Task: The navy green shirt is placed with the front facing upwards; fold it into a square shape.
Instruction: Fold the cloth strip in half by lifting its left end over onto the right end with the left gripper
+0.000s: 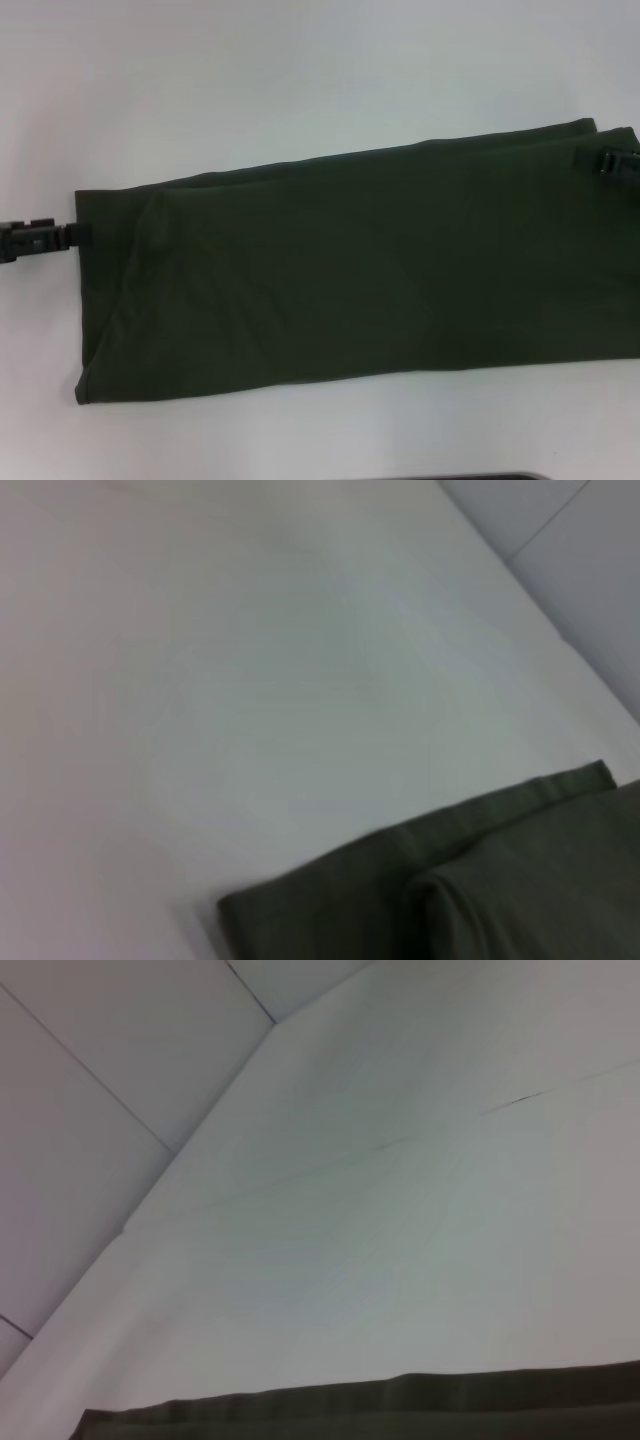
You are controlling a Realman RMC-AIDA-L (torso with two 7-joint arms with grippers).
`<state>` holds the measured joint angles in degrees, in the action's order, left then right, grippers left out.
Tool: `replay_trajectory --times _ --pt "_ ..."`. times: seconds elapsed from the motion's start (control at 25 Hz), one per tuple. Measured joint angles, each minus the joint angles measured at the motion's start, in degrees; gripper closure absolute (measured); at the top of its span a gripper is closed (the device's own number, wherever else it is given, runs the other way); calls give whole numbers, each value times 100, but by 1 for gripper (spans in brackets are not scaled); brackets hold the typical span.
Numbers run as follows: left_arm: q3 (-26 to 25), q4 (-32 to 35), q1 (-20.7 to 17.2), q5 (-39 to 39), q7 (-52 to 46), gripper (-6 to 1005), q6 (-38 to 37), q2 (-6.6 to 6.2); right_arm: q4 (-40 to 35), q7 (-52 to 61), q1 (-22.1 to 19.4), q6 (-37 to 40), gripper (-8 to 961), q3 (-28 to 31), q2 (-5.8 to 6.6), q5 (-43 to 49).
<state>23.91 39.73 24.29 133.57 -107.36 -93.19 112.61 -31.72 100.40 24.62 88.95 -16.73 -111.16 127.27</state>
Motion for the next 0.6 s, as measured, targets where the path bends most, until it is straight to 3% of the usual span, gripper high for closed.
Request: replay_trajectory --times 0.6 --pt "8 -1 52 421 -508 96 129 -4 -21 14 -6 -165 37 39 -1 -44"
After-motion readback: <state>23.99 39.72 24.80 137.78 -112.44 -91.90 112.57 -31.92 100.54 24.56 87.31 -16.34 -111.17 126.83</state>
